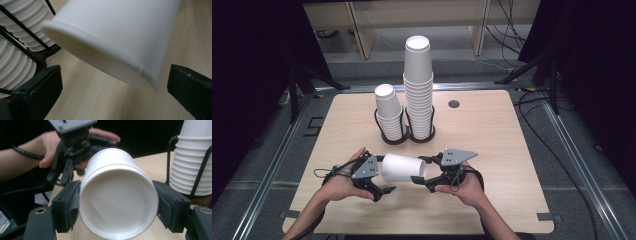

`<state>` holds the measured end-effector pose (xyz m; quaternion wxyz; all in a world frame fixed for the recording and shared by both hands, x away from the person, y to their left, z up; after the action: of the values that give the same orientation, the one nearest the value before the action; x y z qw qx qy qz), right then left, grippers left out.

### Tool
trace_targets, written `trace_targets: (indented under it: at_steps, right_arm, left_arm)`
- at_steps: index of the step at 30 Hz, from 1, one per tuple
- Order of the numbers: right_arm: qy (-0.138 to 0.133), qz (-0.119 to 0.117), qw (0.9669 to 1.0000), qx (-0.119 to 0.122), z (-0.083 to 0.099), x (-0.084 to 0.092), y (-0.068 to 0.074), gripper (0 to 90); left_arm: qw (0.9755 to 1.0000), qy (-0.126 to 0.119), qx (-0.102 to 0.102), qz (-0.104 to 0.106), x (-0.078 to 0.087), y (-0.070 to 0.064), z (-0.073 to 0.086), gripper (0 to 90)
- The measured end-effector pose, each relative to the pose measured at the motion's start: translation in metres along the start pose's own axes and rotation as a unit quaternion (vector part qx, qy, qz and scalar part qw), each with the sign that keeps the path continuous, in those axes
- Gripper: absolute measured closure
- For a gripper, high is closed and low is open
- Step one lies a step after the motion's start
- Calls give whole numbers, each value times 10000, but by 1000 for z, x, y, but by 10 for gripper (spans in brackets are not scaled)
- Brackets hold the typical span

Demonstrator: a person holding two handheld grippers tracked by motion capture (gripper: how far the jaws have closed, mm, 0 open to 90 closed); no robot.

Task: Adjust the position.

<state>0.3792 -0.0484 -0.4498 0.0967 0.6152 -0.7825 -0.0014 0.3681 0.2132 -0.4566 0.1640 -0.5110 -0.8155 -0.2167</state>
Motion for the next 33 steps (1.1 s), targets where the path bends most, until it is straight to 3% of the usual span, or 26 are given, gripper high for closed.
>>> trace_targets:
  at_steps: [1,2,6,7,8,9,11,13,16,17,20,23,24,25,27,28,30,32,33]
  right_arm:
    - [-108,-9,9999,103,-1,-1,-2,277]
    - [-71,-40,10000,13,-2,-1,-1,277]
    - [-176,-13,9998,77,-7,0,-3,277]
    - [-235,-146,9996,9,-8,-1,-2,277]
    - [-219,-63,9997,24,-9,0,-2,277]
    - [-357,-80,9993,109,-9,-2,-4,277]
    - [-265,15,9996,98,-10,2,-5,277]
    - [-292,-24,9995,-74,-10,2,-4,276]
    - [-442,30,9990,52,-10,1,-6,276]
    - [-320,30,9995,-50,-9,2,-4,276]
    - [-487,-30,9988,44,-9,0,-6,276]
    - [-355,-32,9994,-35,-8,1,-4,276]
    - [-424,-54,9991,-30,-7,-1,-4,276]
    - [-482,-77,9988,-13,-7,-2,-4,276]
    - [-404,-149,9990,-118,-6,-2,-3,276]
    - [-301,-94,9994,-121,-6,-1,-3,276]
    - [-373,-73,9993,-10,-6,-2,-4,276]
    - [-342,-109,9993,-46,-6,-1,-3,276]
    - [-337,-123,9993,-61,-6,-2,-3,276]
  left_arm:
    - [10000,-60,60,-47,-1,-1,1,0]
    - [9998,-134,95,-55,-1,-1,3,0]
    - [9991,-277,266,-170,-2,0,7,0]
    - [9988,-306,316,-198,-2,0,8,0]
    - [9986,-332,354,-195,-2,0,8,0]
    - [9979,-423,434,-209,-3,-1,9,0]
    - [9968,-562,542,-180,-4,-1,10,0]
    - [9955,-647,674,-179,-5,-2,11,0]
    - [9929,-845,814,-190,-8,-3,14,0]
    - [9921,-908,853,-152,-8,-2,15,0]
    - [9902,-1032,917,-224,-8,-1,16,0]
    - [9892,-1100,938,-242,-6,1,16,0]
    - [9869,-1248,994,-229,-7,1,15,0]
    - [9885,-1169,936,-216,-5,2,15,0]
    - [9876,-1272,902,-191,-5,3,14,0]
    - [9882,-1235,886,-176,-3,3,14,0]
    - [9880,-1281,848,-157,-2,4,12,0]
    - [9871,-1378,815,-95,-2,4,12,0]
    - [9881,-1304,808,-101,0,4,11,0]
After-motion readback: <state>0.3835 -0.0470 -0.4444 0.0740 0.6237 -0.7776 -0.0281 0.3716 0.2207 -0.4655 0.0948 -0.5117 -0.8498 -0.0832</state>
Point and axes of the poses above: each handheld gripper's, and its own axes: x roughly backward along the jaws, z roughly out of its underside, y roughly to its left, the point moved 2 cm from there along -x, roughly forward along the jaws, and after that the axes turned 3 degrees about -y, right-handed, at the moved point
